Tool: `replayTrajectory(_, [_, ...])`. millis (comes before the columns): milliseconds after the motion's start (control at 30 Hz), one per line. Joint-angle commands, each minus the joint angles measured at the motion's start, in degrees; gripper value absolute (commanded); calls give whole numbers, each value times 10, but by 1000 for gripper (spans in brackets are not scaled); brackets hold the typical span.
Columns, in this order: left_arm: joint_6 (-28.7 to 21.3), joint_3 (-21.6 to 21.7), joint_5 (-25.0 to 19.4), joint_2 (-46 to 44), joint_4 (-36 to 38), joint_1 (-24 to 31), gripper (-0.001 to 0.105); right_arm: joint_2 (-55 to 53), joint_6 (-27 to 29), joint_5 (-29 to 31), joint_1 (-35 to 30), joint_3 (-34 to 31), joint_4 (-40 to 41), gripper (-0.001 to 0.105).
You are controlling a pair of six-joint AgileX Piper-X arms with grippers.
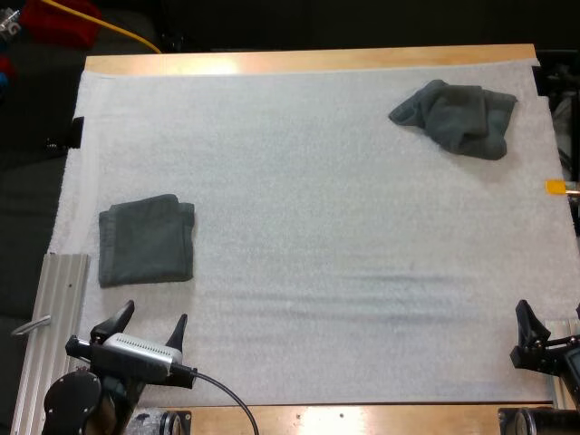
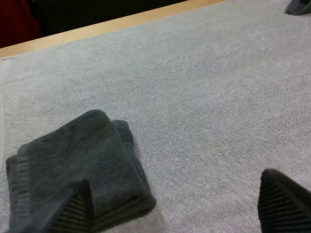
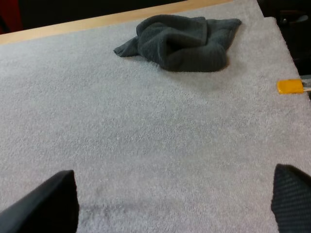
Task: Pick towel from pile, fold and stack
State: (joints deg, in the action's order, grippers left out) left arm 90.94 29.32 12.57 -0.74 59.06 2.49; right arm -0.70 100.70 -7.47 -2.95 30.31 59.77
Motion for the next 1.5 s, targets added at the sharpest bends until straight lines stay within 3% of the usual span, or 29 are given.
replayTrajectory(0, [2, 2, 2, -78, -7, -3, 67, -22, 2, 0, -1, 2, -5, 78])
replayTrajectory(400, [9, 5, 3, -72, -7, -3, 67, -14, 2, -4, -1, 3, -4, 78])
replayTrajectory(533, [24, 20, 48, -48, -10, -3, 67, 12, 2, -5, -1, 14, -6, 78])
replayTrajectory(767, [39, 50, 81, 4, -53, -11, 67, 66, 20, -11, -1, 51, -9, 78])
replayTrajectory(1100, [38, 89, 94, 101, -63, -93, 67, 144, 53, -89, -1, 109, -11, 78])
replayTrajectory(1467, [34, 132, 160, 188, -69, -151, 67, 217, 59, -186, -1, 142, -31, 78])
